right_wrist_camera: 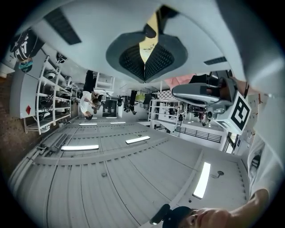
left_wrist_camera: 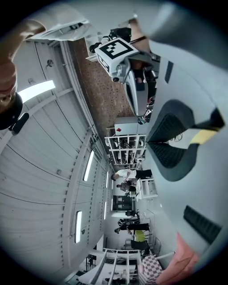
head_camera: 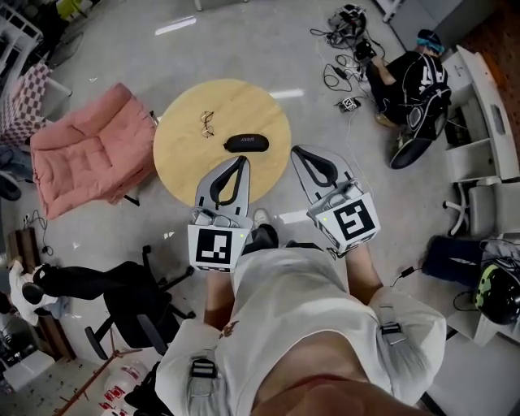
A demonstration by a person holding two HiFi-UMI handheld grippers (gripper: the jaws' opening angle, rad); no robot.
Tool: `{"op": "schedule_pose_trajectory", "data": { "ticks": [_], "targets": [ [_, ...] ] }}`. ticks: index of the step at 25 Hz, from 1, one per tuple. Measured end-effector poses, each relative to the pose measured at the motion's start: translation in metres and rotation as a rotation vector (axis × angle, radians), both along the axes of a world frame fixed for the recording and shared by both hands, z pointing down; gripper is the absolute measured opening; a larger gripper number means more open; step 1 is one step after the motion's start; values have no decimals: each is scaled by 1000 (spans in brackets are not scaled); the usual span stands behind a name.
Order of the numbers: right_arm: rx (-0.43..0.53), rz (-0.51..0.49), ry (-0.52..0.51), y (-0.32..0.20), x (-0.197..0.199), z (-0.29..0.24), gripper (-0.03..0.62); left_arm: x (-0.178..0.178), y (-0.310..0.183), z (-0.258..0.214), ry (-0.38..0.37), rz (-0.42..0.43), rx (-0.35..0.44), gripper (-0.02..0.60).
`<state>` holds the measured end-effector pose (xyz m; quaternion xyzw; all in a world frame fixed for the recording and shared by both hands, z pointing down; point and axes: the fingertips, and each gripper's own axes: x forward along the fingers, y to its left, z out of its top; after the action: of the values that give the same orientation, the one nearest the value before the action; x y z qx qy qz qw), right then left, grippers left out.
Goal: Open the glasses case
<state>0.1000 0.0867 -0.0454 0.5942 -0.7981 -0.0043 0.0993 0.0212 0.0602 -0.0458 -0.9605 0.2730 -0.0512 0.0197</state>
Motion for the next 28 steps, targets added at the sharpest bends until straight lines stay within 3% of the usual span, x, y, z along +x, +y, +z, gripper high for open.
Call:
{"op": "schedule_pose_trajectory", "data": {
  "ticks": [13,22,28],
  "targets": [
    [-112,52,10,-41,19,45,18,24,-50,33,7,44,-101,20],
    [-154,23,3,-55,59,79,18,67,-66,70,-72,25,-93,20],
    [-164,16,-63,-71,77,106,20,82,-79,104,-120,-22,-109,20]
  ]
}}
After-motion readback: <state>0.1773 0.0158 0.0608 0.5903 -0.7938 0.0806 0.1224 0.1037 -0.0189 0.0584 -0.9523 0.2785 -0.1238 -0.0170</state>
